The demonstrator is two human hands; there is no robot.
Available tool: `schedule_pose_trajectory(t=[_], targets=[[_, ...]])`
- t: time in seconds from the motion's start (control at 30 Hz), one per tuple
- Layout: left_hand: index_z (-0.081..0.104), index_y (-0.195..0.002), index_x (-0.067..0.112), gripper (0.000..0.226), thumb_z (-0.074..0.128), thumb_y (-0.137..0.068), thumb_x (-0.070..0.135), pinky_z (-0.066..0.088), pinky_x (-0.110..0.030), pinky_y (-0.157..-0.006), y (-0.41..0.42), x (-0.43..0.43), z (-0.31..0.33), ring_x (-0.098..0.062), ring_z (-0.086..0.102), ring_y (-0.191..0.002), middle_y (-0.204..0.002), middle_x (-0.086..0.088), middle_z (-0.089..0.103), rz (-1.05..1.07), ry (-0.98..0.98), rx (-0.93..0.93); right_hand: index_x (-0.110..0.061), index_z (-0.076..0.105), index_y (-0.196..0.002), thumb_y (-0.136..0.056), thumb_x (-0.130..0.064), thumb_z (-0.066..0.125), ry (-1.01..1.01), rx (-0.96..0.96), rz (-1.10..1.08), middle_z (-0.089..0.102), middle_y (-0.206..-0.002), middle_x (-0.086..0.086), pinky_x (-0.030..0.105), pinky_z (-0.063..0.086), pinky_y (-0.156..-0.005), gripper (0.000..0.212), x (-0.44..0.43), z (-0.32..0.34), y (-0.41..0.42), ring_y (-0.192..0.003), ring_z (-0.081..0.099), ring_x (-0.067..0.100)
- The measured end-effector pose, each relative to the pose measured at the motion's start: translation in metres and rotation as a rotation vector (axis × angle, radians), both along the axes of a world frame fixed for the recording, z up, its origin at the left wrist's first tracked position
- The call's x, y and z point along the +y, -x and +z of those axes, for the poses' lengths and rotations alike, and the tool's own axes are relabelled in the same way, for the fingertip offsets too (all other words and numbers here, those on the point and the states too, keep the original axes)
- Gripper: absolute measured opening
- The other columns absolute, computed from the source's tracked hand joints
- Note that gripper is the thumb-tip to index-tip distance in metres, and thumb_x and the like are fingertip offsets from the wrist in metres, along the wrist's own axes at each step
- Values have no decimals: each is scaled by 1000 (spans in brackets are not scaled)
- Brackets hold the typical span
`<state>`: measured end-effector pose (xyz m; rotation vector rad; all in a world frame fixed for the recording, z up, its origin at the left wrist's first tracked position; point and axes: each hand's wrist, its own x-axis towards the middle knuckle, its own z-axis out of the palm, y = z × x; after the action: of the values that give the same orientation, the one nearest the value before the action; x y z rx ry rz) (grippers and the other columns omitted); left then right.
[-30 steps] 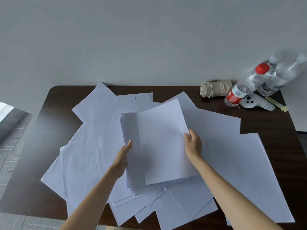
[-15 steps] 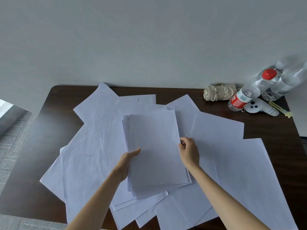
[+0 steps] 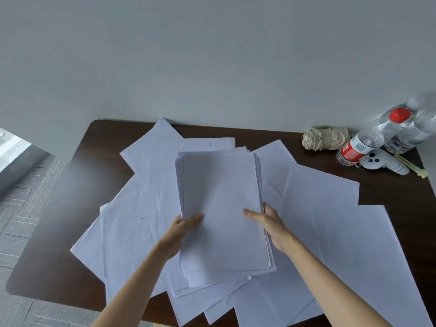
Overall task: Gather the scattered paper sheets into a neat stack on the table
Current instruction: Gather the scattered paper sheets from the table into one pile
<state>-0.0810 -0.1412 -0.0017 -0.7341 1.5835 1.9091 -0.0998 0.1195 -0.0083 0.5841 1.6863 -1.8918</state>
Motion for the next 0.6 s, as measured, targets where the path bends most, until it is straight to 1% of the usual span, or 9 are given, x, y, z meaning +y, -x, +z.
schedule_pose_trajectory(t=[0.07,0.13,0.2,0.23,0.33,0.43,0.47,0.53,0.6], targets=[[68,-110,0,47,74,-73,27,57,-41,-78,-2,-14,3,-30,67,-87,-96,-17,70,-15,8,0,-12,62,-118,-86,-11,68,150,-21,11,72,-114,4,36,52,-94,33,-10,0,0,-106,68,20],[68,-111,-1,44,77,-76,23,59,-42,-80,-4,-25,7,-31,69,-90,-102,-18,72,-24,0,-2,-11,62,-117,-88,-1,63,102,48,-3,71,-113,5,32,53,-90,30,-22,-3,-1,-104,68,20],[69,-110,1,36,77,-81,20,60,-37,-74,-6,-33,9,-29,71,-88,-103,-16,74,-20,30,17,-11,63,-111,-88,6,59,34,96,-44,72,-110,5,24,55,-82,29,-33,-5,-2,-96,69,16],[68,-107,1,33,77,-82,23,59,-33,-69,-7,-36,8,-26,72,-85,-100,-13,75,-6,82,24,-12,64,-108,-88,8,58,26,90,-77,72,-108,6,25,55,-81,30,-38,-5,-3,-91,69,16],[65,-92,5,24,73,-86,27,51,-23,-57,-12,-47,-3,-20,63,-70,-81,-7,67,101,320,11,-15,66,-103,-87,9,58,45,41,-157,72,-104,9,36,55,-83,30,-43,-10,-7,-86,69,22],[63,-80,12,14,68,-87,22,55,-36,-68,-17,-63,-18,-26,63,-72,-79,-9,67,190,699,-46,-16,66,-101,-87,10,57,21,51,-166,73,-99,5,30,56,-74,31,-40,-9,-6,-83,69,19],[58,-73,15,16,66,-85,22,53,-36,-66,-18,-65,-20,-27,60,-69,-74,-6,64,182,799,-92,-16,66,-102,-87,10,58,7,58,-155,73,-100,5,29,56,-74,31,-39,-8,-6,-84,69,19],[39,-59,17,31,63,-77,18,41,-30,-57,-18,-64,-23,-27,43,-56,-59,-2,45,185,794,-170,-17,66,-101,-87,10,58,-32,65,-132,73,-102,3,25,55,-73,31,-37,-7,-6,-86,69,18],[34,-56,17,36,64,-77,11,38,-31,-60,-14,-61,-29,-23,37,-58,-61,-6,36,276,613,-187,-17,65,-101,-88,9,57,-72,72,-114,72,-101,1,18,54,-70,31,-36,-7,-6,-86,68,14]])
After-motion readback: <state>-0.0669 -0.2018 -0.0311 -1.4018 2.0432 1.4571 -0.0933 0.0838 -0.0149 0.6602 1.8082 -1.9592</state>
